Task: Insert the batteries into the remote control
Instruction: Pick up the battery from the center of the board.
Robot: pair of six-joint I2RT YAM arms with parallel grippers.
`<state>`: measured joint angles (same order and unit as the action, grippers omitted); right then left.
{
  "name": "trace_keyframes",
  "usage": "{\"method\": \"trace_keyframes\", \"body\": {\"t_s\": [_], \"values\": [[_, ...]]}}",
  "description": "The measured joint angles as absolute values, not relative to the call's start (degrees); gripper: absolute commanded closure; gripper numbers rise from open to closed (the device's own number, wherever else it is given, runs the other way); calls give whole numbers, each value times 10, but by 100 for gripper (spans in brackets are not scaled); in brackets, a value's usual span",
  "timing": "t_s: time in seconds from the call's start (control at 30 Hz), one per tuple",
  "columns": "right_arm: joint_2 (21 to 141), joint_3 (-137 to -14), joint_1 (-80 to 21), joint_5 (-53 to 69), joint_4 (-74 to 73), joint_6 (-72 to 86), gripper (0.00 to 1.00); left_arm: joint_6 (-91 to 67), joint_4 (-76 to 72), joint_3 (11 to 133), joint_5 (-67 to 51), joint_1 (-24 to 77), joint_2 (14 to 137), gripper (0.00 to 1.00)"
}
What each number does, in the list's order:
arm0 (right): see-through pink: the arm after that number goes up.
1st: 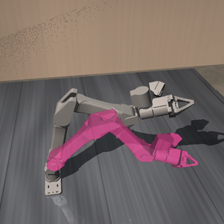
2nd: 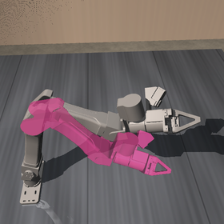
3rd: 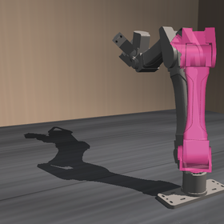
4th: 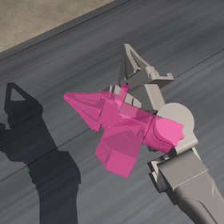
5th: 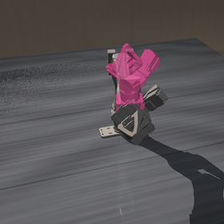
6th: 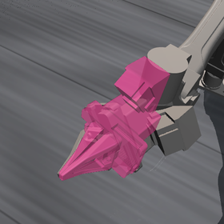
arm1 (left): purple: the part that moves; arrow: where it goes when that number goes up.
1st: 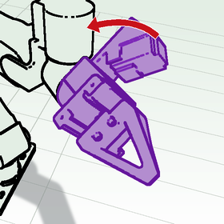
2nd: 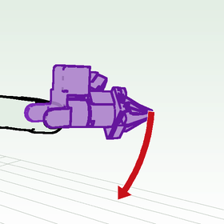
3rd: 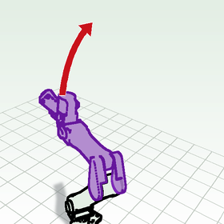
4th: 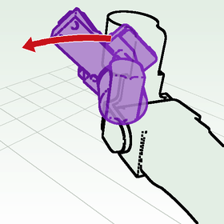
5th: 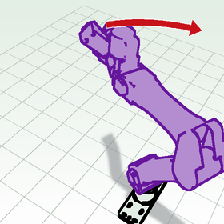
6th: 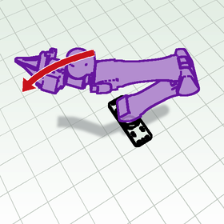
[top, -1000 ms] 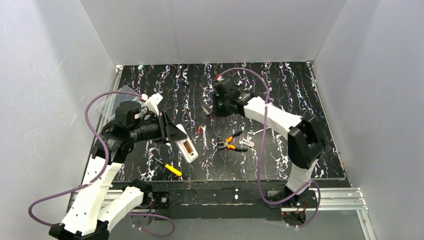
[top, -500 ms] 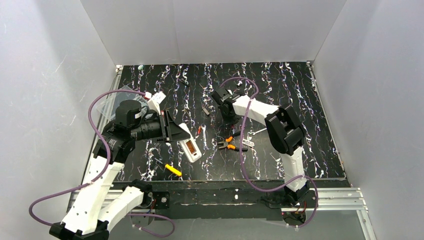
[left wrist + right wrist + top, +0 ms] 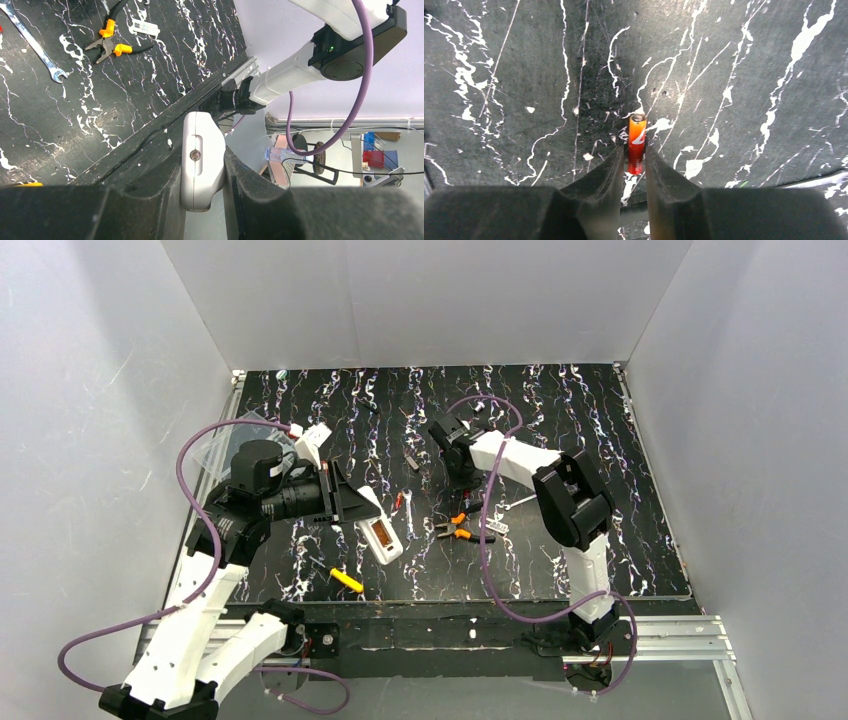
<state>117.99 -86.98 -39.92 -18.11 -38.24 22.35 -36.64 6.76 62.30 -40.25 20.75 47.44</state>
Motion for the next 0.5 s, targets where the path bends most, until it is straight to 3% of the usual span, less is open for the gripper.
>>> {"method": "trace_keyframes", "body": {"t_s": [0.13, 0.5], "values": [[1176, -864, -397, -162, -373, 230, 98, -366, 66, 623, -404, 208, 475, 100], [1091, -795, -400, -127, -376, 236, 99, -372, -22, 624, -436, 208, 509, 100]]}}
